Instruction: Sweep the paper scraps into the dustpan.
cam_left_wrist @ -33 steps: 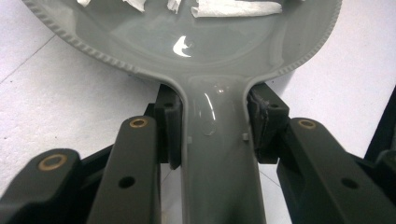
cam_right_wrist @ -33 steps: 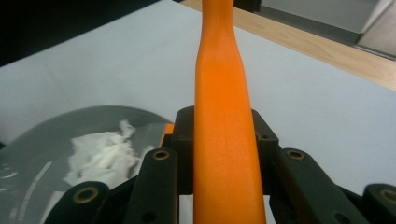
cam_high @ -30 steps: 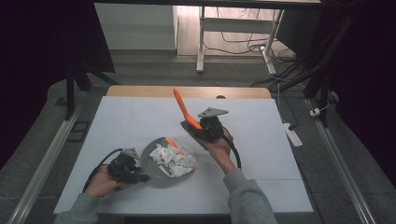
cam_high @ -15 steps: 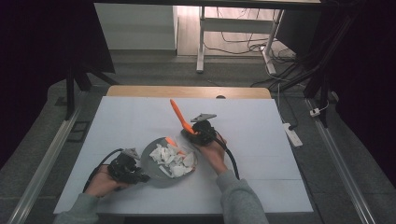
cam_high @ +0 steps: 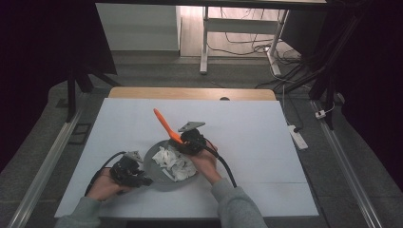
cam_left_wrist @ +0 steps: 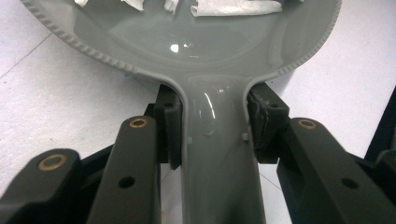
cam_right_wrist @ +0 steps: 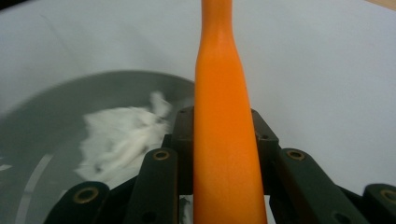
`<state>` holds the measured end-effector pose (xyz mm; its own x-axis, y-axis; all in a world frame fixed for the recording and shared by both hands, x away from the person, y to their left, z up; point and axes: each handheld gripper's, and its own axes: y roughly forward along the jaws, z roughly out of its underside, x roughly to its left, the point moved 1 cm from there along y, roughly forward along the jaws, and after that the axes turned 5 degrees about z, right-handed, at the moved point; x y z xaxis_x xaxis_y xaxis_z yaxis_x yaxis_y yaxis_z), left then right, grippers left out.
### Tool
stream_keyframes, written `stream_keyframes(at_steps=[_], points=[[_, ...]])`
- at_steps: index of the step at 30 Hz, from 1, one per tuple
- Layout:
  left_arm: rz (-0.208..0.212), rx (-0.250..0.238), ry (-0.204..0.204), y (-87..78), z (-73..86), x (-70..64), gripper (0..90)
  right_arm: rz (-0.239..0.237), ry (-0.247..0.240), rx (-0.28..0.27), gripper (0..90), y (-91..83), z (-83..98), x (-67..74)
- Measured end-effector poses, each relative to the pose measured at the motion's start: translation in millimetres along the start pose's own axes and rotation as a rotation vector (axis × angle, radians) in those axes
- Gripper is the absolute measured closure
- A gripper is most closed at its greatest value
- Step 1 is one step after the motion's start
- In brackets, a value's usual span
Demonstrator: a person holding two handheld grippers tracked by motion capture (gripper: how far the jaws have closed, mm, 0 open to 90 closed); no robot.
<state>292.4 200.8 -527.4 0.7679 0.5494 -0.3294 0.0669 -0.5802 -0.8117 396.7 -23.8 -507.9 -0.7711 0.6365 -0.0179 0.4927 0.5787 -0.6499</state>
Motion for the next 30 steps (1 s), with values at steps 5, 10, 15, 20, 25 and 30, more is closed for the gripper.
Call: stream_keyframes(at_steps=[5, 10, 15, 20, 25, 30], points=[[0.002, -0.001, -0.002, 0.0, 0.0, -0.1, 61.1, -0.074, -0.029, -0.021, 70.3, -4.9, -7.8, 18.4], [0.001, -0.001, -0.002, -0.3, 0.2, 0.0, 61.1, -0.056, -0.066, -0.07, 70.4, -15.5, -15.1, 20.4], [0.001, -0.001, -0.001, -0.2, 0.4, 0.1, 61.1, -0.01, -0.04, -0.087, 70.4, -28.7, -15.3, 3.1], [0.001, 0.0, -0.003, -0.2, 0.4, -0.1, 61.1, 0.033, 0.0, -0.096, 70.3, -40.7, -9.1, -17.0], [0.002, 0.0, -0.006, 0.2, 0.6, -0.4, 61.1, 0.073, 0.024, -0.07, 70.3, -46.3, 3.3, -32.1], [0.003, 0.001, -0.007, 0.5, 0.7, -0.6, 61.1, 0.117, 0.074, -0.011, 70.3, -43.9, 21.4, -45.0]])
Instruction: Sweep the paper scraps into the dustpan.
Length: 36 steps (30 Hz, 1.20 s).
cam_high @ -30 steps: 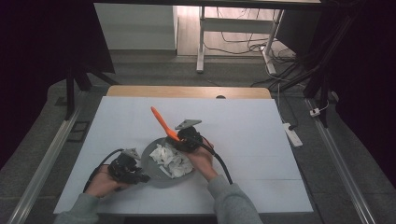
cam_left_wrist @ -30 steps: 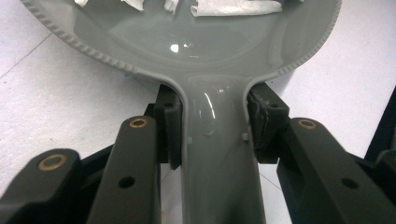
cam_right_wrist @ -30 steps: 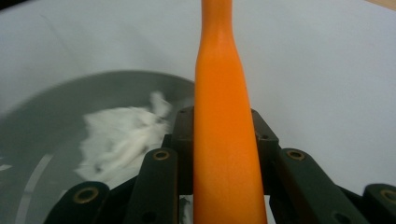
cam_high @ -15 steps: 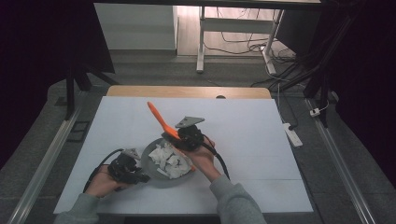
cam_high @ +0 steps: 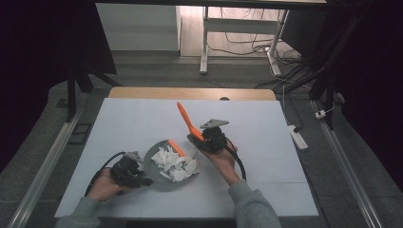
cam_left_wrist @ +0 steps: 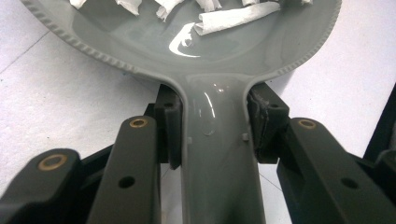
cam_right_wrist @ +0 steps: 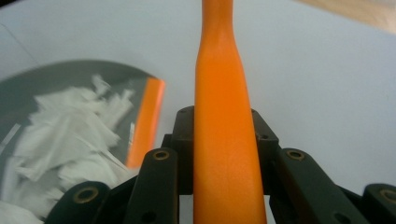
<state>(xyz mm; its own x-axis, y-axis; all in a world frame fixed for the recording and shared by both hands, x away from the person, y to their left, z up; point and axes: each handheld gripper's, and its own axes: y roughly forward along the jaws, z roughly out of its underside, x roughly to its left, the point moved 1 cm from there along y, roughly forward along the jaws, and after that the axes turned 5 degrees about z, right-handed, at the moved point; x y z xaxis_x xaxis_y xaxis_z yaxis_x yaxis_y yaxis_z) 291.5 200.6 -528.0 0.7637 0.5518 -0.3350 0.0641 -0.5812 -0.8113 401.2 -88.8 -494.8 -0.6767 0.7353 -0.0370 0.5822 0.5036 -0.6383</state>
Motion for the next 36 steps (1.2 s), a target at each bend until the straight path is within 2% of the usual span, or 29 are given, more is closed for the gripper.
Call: stream_keyframes(at_steps=[5, 8, 15, 18, 20, 24, 26, 28, 31, 36], points=[[0.001, 0.002, 0.0, 0.2, 0.3, -0.6, 61.1, 0.022, 0.014, 0.048, 70.3, 6.2, 12.5, 0.2], [0.001, 0.003, -0.001, 0.7, 0.3, -1.3, 61.1, 0.013, 0.032, 0.043, 70.3, 5.8, 13.8, 6.6], [0.001, 0.008, -0.002, 2.8, -0.3, -3.4, 61.1, -0.025, 0.046, 0.041, 70.3, 12.8, 9.2, 36.5], [0.002, 0.007, -0.003, 2.9, -0.1, -3.0, 61.1, -0.03, 0.017, 0.023, 70.4, 16.3, 2.8, 53.9], [0.002, 0.008, -0.002, 3.2, -0.2, -3.0, 61.1, -0.081, 0.037, 0.011, 70.3, 18.1, -2.8, 63.7], [0.004, 0.005, -0.003, 3.1, 0.1, -2.8, 61.1, -0.144, -0.003, 0.008, 70.3, 22.0, -10.8, 86.7], [0.006, 0.004, -0.003, 2.7, 0.5, -2.3, 61.1, -0.164, -0.019, -0.005, 70.4, 19.7, -13.7, 93.0], [0.008, 0.004, -0.003, 2.8, 0.9, -1.7, 61.1, -0.147, -0.03, -0.021, 70.3, 15.7, -16.2, 92.0], [0.013, -0.001, -0.007, 3.4, 1.6, -1.1, 61.1, -0.103, -0.025, -0.037, 70.3, 7.5, -18.0, 80.2], [0.013, -0.002, -0.009, 3.6, 1.7, -1.2, 61.1, -0.078, 0.013, -0.069, 70.3, -8.3, -18.8, 57.1]])
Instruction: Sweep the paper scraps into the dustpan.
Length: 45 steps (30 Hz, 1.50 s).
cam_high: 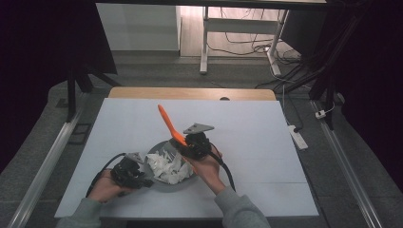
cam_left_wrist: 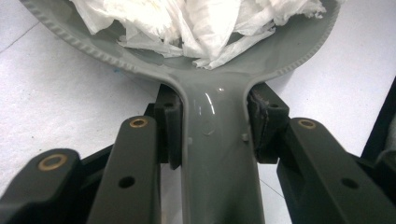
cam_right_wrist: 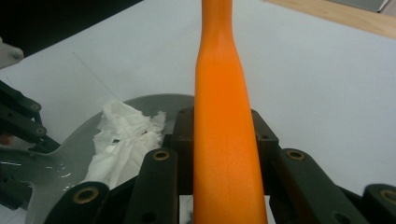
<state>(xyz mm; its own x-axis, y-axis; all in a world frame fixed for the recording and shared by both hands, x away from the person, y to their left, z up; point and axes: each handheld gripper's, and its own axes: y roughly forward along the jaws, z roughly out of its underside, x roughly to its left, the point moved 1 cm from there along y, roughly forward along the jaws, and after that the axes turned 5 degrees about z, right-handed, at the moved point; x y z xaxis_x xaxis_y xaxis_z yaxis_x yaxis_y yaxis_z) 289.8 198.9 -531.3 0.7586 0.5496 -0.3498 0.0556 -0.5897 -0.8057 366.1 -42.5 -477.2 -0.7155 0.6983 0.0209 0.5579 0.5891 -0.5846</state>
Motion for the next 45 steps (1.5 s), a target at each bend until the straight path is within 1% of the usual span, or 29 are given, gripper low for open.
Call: stream_keyframes(at_steps=[2, 6, 8, 10, 12, 14, 15, 18, 19, 21, 23, 24, 25, 29, 30, 31, 32, 33, 34, 35, 36, 38, 39, 41, 43, 45], points=[[0.0, 0.0, 0.0, 0.1, 0.1, 0.0, 61.1, 0.007, 0.008, -0.011, 70.3, -5.5, 0.0, -6.7], [0.0, 0.0, -0.001, 0.4, 0.3, 0.1, 61.1, 0.006, 0.025, -0.02, 70.4, -12.4, 2.1, -17.2], [0.002, 0.0, -0.002, 0.5, 0.3, 0.0, 61.1, -0.009, 0.042, -0.02, 70.3, -14.8, 3.2, -21.3], [-0.001, -0.001, -0.002, 0.4, 0.4, 0.0, 61.1, -0.026, 0.044, 0.0, 70.3, -15.6, 4.0, -24.8], [0.0, -0.001, -0.003, 0.4, 0.4, -0.2, 61.1, -0.005, 0.026, 0.027, 70.3, -14.9, 6.0, -27.7], [0.0, 0.0, -0.001, 0.5, 0.3, 0.0, 61.1, 0.018, 0.022, 0.034, 70.3, -12.5, 9.0, -33.6], [0.0, -0.001, -0.002, 0.5, 0.3, -0.1, 61.1, 0.045, 0.017, 0.041, 70.3, -10.3, 10.6, -37.3], [0.001, 0.0, -0.001, 0.6, 0.3, -0.2, 61.1, 0.108, 0.017, 0.074, 70.4, -1.1, 15.4, -48.4], [0.002, 0.0, -0.002, 0.6, 0.3, 0.0, 61.1, 0.12, 0.02, 0.086, 70.3, 2.3, 16.8, -50.5], [0.003, 0.0, -0.002, 0.6, 0.3, 0.1, 61.1, 0.138, 0.01, 0.118, 70.3, 10.4, 19.2, -52.5], [0.002, -0.001, -0.002, 0.6, 0.3, -0.1, 61.1, 0.147, -0.004, 0.148, 70.3, 18.7, 22.2, -51.5], [0.001, -0.002, -0.002, 0.6, 0.3, -0.1, 61.1, 0.14, 0.005, 0.132, 70.3, 20.4, 22.4, -49.7], [0.001, -0.002, -0.002, 0.6, 0.3, -0.1, 61.1, 0.132, 0.008, 0.135, 70.4, 21.9, 21.8, -47.0], [0.001, -0.002, -0.002, 0.7, 0.3, -0.3, 61.1, 0.101, -0.03, 0.139, 70.4, 25.1, 21.5, -25.8], [0.0, -0.001, -0.002, 0.7, 0.3, -0.3, 61.1, 0.082, -0.028, 0.139, 70.4, 25.2, 21.5, -20.8], [-0.001, -0.002, -0.001, 0.6, 0.3, -0.4, 61.1, 0.048, -0.009, 0.134, 70.4, 25.3, 21.5, -16.5], [-0.001, -0.001, -0.002, 0.4, 0.3, -0.4, 61.1, 0.042, -0.005, 0.129, 70.4, 24.7, 21.8, -11.2], [-0.001, -0.001, -0.002, 0.5, 0.3, -0.4, 61.1, 0.049, -0.029, 0.12, 70.4, 24.1, 21.0, -5.7], [0.0, -0.001, -0.001, 0.7, 0.3, -0.4, 61.1, 0.019, -0.027, 0.112, 70.4, 22.7, 19.4, -1.1], [0.0, -0.002, -0.001, 0.9, 0.3, -0.4, 61.1, -0.024, -0.012, 0.104, 70.4, 21.8, 17.6, 2.7], [0.0, -0.002, -0.001, 0.8, 0.3, -0.4, 61.1, -0.047, -0.022, 0.096, 70.4, 20.2, 15.0, 9.0], [0.0, -0.003, -0.002, 0.8, 0.5, -0.5, 61.1, -0.06, -0.059, 0.083, 70.4, 17.6, 10.5, 16.8], [0.001, -0.002, 0.0, 0.7, 0.6, -0.3, 61.1, -0.071, -0.069, 0.069, 70.4, 15.9, 7.7, 18.8], [0.003, -0.006, -0.002, 0.8, 0.8, -0.1, 61.1, -0.059, -0.076, 0.043, 70.4, 12.4, 2.9, 19.2], [0.004, -0.006, -0.001, 0.8, 1.0, 0.1, 61.1, -0.035, -0.081, 0.032, 70.4, 9.1, 0.3, 15.3], [0.006, -0.009, -0.003, 0.9, 1.2, 0.3, 61.1, -0.027, -0.063, 0.023, 70.4, 5.3, -0.4, 8.9]])
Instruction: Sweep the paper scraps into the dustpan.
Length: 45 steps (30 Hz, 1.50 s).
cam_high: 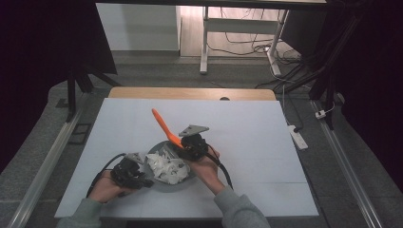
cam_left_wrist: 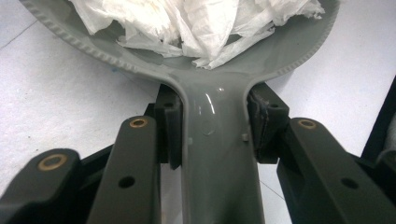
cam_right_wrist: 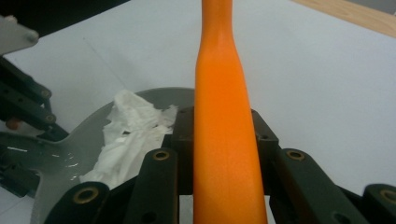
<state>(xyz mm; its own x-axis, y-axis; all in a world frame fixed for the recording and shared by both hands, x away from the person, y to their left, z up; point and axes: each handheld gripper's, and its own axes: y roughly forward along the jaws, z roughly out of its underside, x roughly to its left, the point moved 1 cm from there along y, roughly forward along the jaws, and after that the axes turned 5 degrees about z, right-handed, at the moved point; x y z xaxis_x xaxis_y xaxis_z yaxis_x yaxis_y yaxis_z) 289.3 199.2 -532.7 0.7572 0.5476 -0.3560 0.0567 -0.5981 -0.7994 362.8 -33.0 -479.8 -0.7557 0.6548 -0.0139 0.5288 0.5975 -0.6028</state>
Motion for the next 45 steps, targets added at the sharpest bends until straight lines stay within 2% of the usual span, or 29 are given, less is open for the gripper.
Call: stream_keyframes(at_steps=[4, 11, 16, 21, 32, 45], points=[[0.001, 0.0, -0.001, 0.0, 0.1, 0.2, 61.1, 0.002, 0.038, -0.029, 70.4, -9.5, 0.4, -10.5], [0.001, -0.001, -0.003, 0.3, 0.2, 0.0, 61.0, 0.005, 0.061, -0.042, 70.3, -18.1, 1.7, -21.7], [-0.001, -0.001, -0.002, 0.2, 0.2, 0.0, 61.0, 0.053, 0.095, -0.044, 70.3, -23.2, 5.4, -37.8], [0.0, -0.008, -0.001, 0.2, 0.6, -0.1, 61.1, 0.075, 0.124, -0.038, 70.3, -26.5, 10.9, -49.3], [0.0, -0.045, -0.001, -1.0, 2.8, -0.6, 61.1, 0.077, 0.135, -0.063, 70.3, -35.2, 18.9, -56.8], [-0.024, -0.119, -0.009, -8.9, 7.1, -8.0, 61.1, 0.049, 0.121, -0.134, 70.4, -65.6, 31.9, -68.0]])
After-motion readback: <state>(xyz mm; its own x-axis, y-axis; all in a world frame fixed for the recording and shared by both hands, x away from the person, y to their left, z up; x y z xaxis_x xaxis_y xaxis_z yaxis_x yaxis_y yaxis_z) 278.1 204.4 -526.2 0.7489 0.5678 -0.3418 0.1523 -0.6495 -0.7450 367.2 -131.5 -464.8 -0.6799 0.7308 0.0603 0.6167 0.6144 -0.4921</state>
